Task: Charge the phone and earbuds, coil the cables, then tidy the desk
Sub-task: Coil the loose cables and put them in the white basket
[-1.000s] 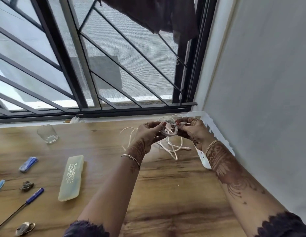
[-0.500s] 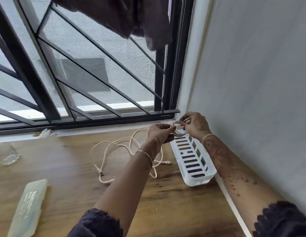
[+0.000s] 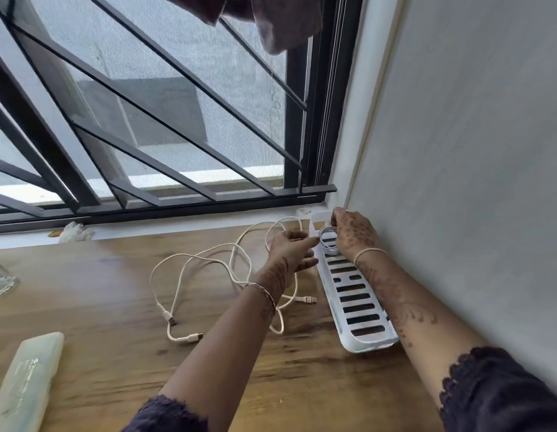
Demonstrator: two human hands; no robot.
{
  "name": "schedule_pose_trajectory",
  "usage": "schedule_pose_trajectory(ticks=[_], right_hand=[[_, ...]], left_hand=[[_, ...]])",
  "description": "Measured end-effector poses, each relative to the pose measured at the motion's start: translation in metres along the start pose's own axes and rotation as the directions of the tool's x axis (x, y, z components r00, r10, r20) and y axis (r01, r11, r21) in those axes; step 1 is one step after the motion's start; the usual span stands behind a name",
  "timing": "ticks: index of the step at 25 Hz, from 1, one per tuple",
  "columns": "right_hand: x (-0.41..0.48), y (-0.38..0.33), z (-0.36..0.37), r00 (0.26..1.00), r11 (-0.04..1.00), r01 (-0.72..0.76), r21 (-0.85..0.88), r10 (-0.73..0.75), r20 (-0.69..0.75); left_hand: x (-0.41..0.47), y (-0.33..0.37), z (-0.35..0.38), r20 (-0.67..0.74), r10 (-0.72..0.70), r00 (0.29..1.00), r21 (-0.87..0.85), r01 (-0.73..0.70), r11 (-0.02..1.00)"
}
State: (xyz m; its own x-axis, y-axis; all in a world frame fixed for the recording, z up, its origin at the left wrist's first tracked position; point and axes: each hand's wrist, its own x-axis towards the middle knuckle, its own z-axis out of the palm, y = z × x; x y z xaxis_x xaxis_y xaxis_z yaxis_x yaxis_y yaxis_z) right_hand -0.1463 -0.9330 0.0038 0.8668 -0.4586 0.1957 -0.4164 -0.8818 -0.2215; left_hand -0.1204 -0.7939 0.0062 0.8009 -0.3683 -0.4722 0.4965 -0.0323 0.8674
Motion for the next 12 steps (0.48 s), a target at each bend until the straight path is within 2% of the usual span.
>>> schedule_pose_trajectory(ticks=[8, 12], right_hand=[[-0.002, 0.003, 0.02, 0.998, 0.999, 0.031, 0.027, -0.03, -0.053], [-0.006, 0.004, 0.023, 0.997, 0.99, 0.065, 0.129, -0.06, -0.043]], left_hand=[[0.0, 0.0, 0.001, 0.013, -0.03, 0.999, -0.033, 0.03, 0.999], [-0.003, 0.0, 0.0, 0.0, -0.03, 1.0, -0.038, 0.03, 0.999]])
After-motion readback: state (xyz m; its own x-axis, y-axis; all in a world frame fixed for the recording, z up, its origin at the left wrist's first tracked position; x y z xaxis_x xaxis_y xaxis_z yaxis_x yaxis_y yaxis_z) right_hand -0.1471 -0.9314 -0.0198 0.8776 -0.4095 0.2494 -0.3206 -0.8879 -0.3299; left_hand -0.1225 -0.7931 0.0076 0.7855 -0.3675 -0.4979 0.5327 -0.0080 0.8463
